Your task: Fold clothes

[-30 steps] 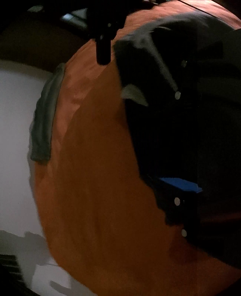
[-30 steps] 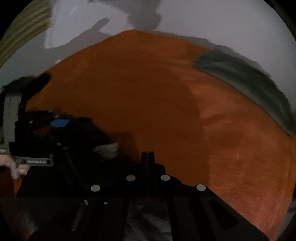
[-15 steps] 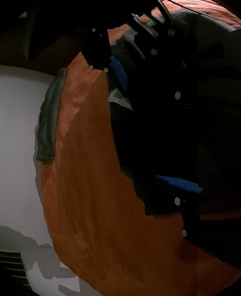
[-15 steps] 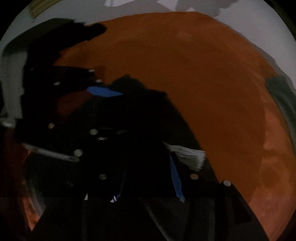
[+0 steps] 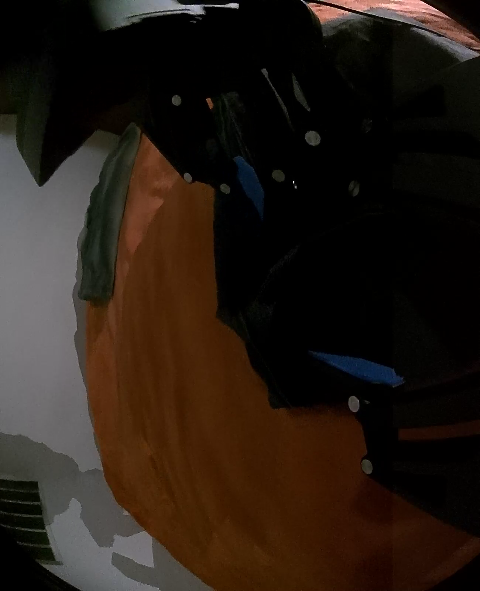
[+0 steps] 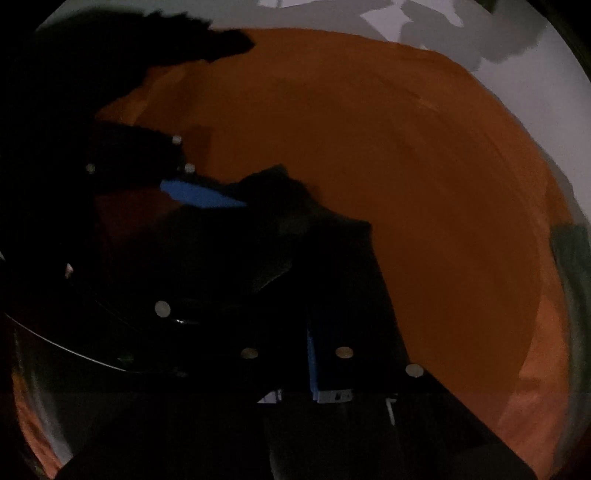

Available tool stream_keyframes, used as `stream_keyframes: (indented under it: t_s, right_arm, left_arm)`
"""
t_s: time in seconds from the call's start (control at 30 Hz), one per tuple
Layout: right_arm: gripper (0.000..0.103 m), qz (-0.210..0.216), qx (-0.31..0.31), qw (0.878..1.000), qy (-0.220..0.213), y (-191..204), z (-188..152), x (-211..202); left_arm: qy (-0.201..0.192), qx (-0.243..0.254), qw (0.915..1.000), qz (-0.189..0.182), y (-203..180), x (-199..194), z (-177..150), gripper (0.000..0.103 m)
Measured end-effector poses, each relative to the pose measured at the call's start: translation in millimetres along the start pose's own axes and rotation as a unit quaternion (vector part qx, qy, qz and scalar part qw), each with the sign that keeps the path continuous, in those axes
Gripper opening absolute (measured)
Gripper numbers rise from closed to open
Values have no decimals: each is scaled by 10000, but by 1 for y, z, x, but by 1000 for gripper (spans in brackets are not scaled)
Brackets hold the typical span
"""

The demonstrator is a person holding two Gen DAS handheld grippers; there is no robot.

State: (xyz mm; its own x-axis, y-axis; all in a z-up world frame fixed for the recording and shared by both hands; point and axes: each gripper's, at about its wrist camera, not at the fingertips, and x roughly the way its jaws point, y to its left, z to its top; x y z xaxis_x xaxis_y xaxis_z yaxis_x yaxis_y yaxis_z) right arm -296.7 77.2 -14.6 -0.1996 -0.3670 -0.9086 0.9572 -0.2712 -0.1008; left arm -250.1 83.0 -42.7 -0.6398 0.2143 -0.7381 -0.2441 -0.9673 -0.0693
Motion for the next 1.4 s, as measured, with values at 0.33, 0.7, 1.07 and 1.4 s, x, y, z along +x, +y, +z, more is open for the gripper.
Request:
stream_keyframes:
  t_s: [0.33,0.7,1.07,1.4]
  right_arm:
    - [13,803,360,9961,111,-20,5,4]
    - [0,-76,509,9961,-714,-26,9,-25]
    - [3,1233,496,9905,365,-55,-10,-14]
    - [3,3030,990,9396,1243,-101,8,26]
  left_arm:
    - [-125,-580,9979,241,3,-12,-20,61]
    - [-63,-904,9954,318,-4,-17,-46,64]
    - [-24,-1071,9941,160,7,-18,-56,73]
    - [15,-1246,9922,7,20,-12,-53,73]
